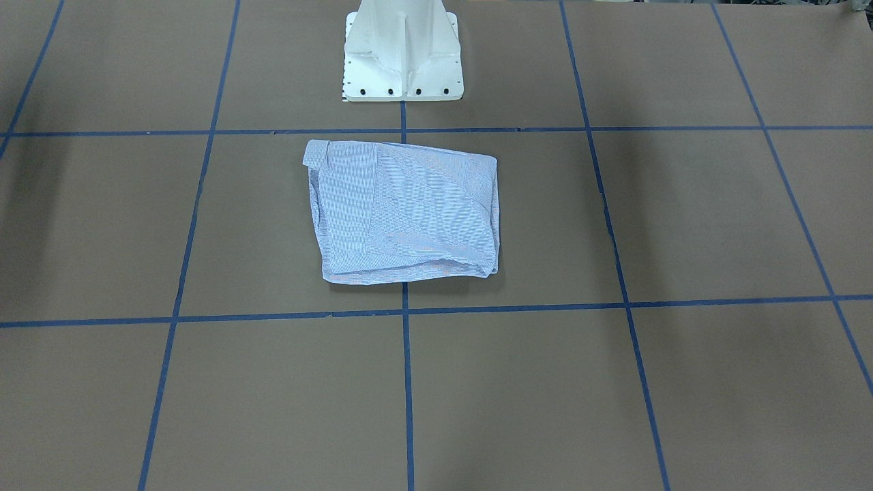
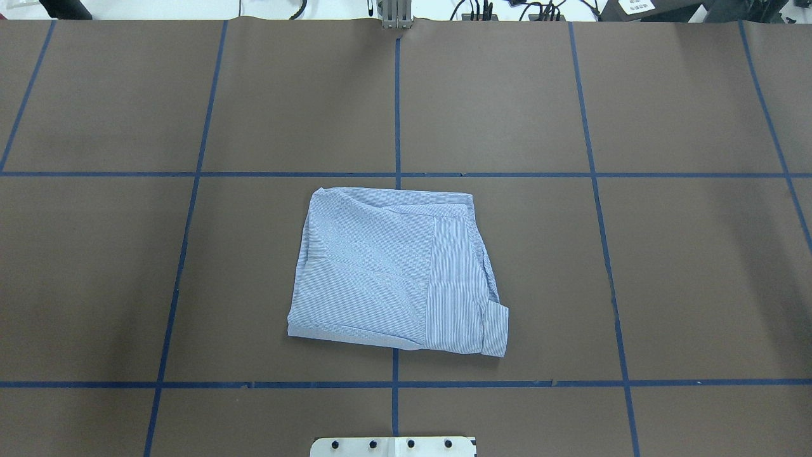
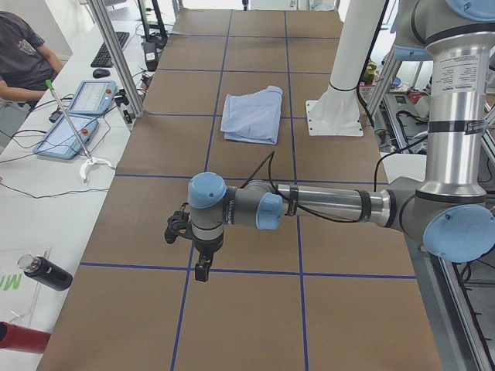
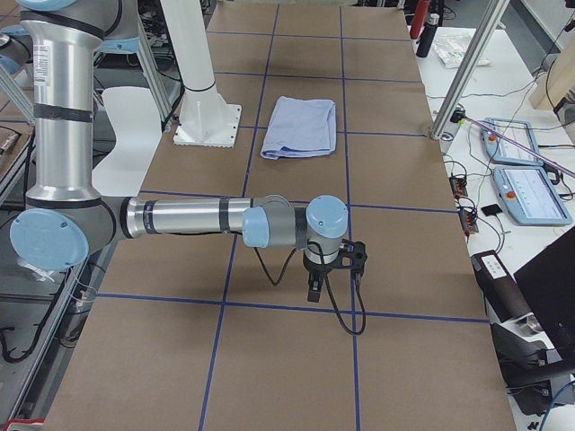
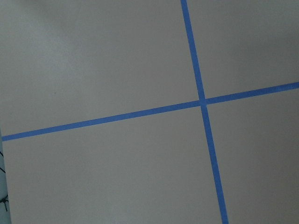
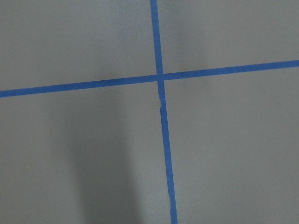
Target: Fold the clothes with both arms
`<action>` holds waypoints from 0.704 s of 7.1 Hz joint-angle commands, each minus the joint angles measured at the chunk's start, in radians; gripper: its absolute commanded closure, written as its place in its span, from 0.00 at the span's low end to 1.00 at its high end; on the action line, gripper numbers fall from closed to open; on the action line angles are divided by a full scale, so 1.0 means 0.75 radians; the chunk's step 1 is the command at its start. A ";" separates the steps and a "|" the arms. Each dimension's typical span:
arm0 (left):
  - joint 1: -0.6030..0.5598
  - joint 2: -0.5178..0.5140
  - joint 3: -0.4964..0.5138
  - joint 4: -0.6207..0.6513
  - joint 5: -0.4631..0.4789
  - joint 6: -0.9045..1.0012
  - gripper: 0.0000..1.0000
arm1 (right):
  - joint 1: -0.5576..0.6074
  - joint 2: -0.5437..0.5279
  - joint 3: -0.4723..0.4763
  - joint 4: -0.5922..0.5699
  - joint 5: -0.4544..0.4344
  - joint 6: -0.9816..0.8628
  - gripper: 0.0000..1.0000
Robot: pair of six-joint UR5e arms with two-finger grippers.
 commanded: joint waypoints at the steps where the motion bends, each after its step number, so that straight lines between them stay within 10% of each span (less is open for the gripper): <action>1: 0.000 0.001 0.000 0.027 0.000 0.015 0.00 | 0.065 -0.038 0.047 -0.087 0.022 -0.036 0.00; 5: -0.002 0.007 0.004 0.047 0.000 0.017 0.00 | 0.065 -0.047 -0.018 -0.093 0.023 -0.227 0.00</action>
